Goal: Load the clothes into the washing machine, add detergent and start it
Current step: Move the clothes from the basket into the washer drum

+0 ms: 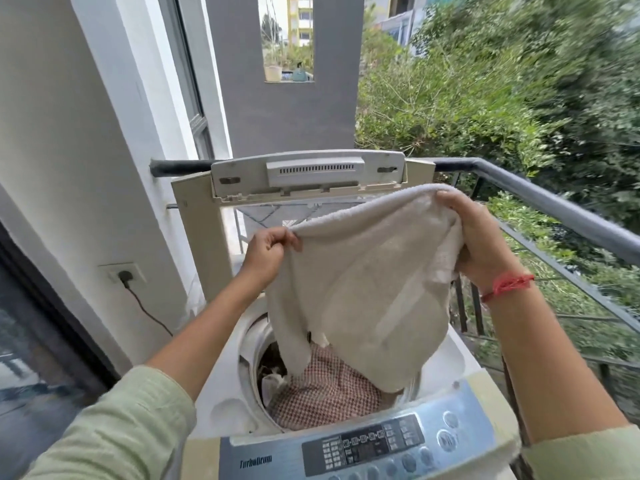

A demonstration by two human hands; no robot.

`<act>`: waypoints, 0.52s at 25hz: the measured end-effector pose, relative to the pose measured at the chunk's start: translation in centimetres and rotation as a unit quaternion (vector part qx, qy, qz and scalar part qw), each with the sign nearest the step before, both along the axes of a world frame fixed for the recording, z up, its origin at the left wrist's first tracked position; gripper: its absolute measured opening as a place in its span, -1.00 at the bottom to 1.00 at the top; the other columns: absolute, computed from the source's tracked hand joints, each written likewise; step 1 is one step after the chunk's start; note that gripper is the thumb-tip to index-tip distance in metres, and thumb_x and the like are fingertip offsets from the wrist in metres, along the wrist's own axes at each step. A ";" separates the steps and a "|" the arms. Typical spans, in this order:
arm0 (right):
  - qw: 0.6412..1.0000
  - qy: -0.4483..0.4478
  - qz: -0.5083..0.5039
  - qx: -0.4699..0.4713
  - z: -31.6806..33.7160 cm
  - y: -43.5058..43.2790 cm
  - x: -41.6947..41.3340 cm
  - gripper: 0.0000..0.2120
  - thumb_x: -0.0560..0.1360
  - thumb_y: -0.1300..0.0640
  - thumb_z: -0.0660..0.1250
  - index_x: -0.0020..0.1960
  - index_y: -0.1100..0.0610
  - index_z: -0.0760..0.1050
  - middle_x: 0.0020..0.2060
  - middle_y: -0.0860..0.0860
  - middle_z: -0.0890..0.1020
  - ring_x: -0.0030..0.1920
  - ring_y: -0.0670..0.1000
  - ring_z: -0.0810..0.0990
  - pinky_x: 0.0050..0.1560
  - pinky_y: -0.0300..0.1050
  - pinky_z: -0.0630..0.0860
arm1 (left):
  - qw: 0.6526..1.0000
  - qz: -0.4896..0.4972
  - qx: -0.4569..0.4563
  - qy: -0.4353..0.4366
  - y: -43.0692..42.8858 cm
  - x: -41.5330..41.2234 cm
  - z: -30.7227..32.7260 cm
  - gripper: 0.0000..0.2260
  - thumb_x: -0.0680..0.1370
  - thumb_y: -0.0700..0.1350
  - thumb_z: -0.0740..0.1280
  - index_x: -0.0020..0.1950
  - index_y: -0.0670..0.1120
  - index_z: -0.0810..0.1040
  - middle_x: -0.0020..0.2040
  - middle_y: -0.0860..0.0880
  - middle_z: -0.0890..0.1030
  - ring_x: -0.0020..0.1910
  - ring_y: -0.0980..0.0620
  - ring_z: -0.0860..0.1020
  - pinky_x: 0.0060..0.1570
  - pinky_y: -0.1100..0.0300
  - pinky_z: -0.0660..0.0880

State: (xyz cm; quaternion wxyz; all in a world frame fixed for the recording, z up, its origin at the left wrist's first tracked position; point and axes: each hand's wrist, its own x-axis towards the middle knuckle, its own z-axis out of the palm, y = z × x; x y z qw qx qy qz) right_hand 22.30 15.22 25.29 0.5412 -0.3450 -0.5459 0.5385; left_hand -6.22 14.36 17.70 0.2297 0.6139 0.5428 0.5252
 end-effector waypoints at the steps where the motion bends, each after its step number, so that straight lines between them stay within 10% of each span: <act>1: 0.998 0.024 0.041 -0.035 0.1 -0.4 -0.1 -0.81 0.53 0.07 0.24 -0.05 0.16 0.55 -0.27 0.05 0.60 -0.26 0.01 0.59 -0.18 -0.10 0.54 | 0.996 0.007 -0.015 0.085 0.1 0.7 -0.3 -0.88 0.39 -0.13 0.17 -0.21 -0.04 0.49 -0.19 0.17 0.52 -0.15 0.24 0.47 -0.10 0.35 0.35; 4: 0.991 0.004 0.117 -0.067 0.4 -1.5 -1.2 -0.73 0.48 -0.01 0.29 -0.02 0.21 0.53 -0.25 0.10 0.58 -0.25 0.05 0.57 -0.18 -0.10 0.55 | 0.950 0.034 -0.131 0.280 -0.9 2.6 -3.1 -0.27 0.19 0.44 0.37 0.18 0.03 0.34 0.13 0.04 0.29 0.13 0.05 0.36 0.19 0.04 0.30; 7: 0.985 -0.005 0.160 -0.058 1.3 -2.6 -2.7 -0.73 0.49 -0.01 0.29 -0.17 0.19 0.60 -0.34 0.07 0.62 -0.35 0.01 0.61 -0.29 -0.16 0.57 | 0.941 0.093 -0.139 0.295 -2.0 4.8 -5.5 0.07 0.00 0.53 0.33 0.35 0.01 0.15 0.21 0.04 0.22 0.24 0.03 0.27 0.35 -0.15 0.14; 13: 0.973 0.069 0.200 -0.088 1.2 -1.5 -2.5 -0.63 0.50 -0.07 0.21 -0.02 0.24 0.57 -0.18 0.14 0.65 -0.16 0.10 0.65 -0.10 -0.07 0.61 | 0.961 0.081 -0.062 0.255 0.0 1.5 -5.2 -0.72 0.42 -0.20 0.31 0.13 -0.07 0.55 0.12 -0.07 0.42 0.12 -0.06 0.47 0.18 0.03 0.39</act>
